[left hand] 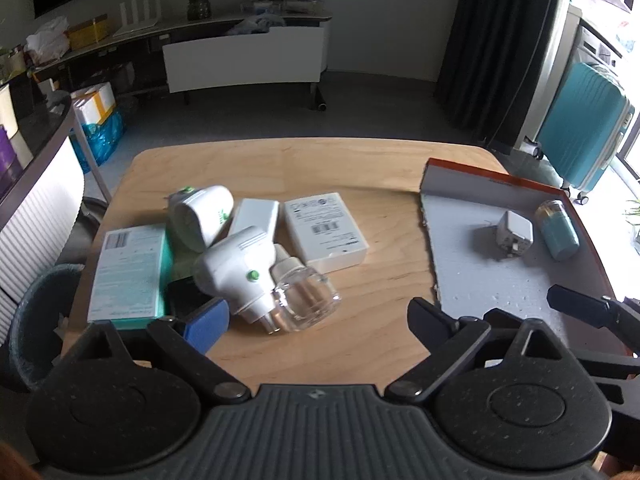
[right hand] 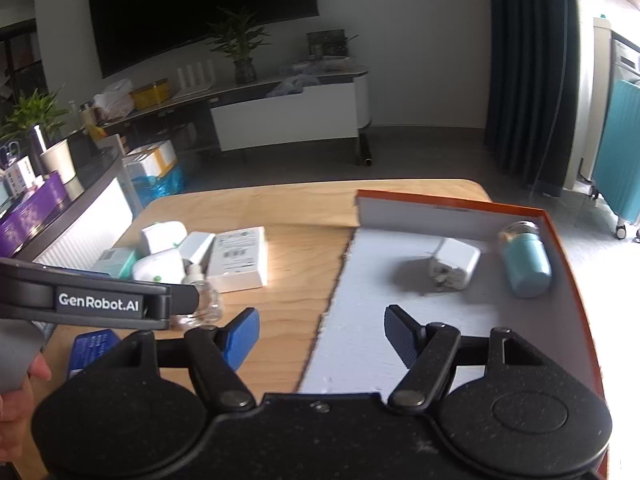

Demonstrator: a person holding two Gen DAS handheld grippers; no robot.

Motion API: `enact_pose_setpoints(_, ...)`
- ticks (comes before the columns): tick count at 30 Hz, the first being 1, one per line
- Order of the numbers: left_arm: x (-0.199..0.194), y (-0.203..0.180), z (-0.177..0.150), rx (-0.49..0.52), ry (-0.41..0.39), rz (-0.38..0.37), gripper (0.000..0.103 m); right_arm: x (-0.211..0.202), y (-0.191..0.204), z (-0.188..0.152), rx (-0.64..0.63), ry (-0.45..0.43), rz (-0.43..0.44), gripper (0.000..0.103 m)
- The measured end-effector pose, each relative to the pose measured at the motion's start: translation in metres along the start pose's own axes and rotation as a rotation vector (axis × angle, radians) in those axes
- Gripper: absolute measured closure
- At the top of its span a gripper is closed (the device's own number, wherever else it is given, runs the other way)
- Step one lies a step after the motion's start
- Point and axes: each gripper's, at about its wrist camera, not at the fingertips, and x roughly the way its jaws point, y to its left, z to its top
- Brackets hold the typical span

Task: Organize rigid objects
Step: 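Move both tools back toward the remaining items on the table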

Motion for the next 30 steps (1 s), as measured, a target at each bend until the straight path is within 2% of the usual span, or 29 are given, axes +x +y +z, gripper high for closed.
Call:
enact_pose_setpoints(9, -0.012, 0.041, -0.006, -0.068, -0.011, 0.041, 0.004, 0.011, 0.041, 0.001, -0.050, 0.018, 0.051, 0.021)
enact_pose_setpoints(30, -0.028, 0.091, -0.025, -0.121, -0.017, 0.073, 0.004, 0.021, 0.096, -0.010, -0.104, 0.055, 0.111, 0.021)
